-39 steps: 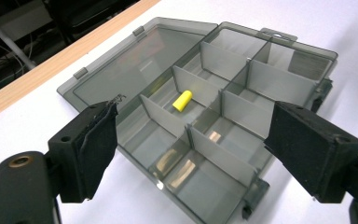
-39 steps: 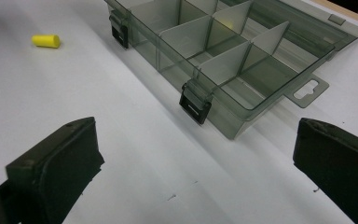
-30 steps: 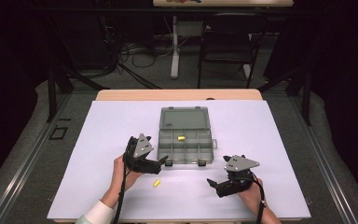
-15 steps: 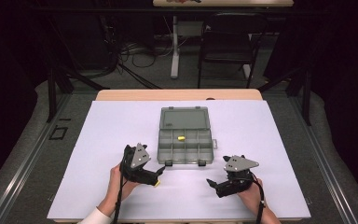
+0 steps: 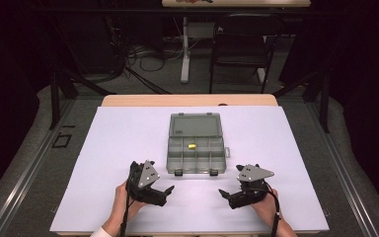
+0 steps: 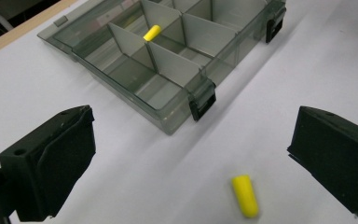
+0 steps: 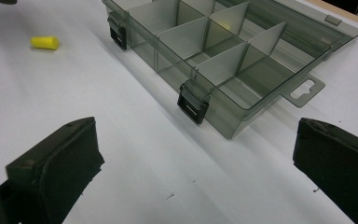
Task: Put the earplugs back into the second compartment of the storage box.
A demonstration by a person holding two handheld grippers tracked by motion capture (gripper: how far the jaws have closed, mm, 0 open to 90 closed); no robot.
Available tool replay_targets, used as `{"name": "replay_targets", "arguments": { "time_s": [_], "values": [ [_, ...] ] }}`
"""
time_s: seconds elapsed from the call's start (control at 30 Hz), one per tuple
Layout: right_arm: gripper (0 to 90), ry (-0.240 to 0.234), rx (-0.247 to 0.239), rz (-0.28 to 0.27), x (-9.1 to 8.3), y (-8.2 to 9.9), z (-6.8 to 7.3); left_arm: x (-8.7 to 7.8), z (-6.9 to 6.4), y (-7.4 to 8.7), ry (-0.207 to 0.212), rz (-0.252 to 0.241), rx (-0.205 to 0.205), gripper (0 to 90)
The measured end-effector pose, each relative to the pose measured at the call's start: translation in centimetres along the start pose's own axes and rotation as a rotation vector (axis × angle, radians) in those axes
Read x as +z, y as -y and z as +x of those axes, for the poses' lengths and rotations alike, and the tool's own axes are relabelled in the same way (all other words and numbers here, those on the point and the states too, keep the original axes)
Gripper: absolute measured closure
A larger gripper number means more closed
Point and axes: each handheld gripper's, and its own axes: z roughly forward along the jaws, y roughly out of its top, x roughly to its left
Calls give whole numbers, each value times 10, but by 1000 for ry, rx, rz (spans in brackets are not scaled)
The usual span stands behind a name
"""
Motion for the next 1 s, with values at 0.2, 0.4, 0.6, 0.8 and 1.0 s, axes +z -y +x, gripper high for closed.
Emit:
{"name": "replay_targets", "arguments": {
  "time_s": [0.2,0.4,0.6,0.8,1.0],
  "values": [
    [0,0,-6,8,1,0,1,0,-5,6,24,12,-6,0],
    [0,3,-7,9,1,1,0,0,-9,8,24,26,1,0],
    [0,-1,-8,11,2,1,1,1,-13,12,29,51,7,0],
    [0,1,-8,8,2,1,0,1,-15,15,39,64,9,0],
    [0,4,-9,13,2,1,0,5,-19,18,63,96,14,5]
  ]
}}
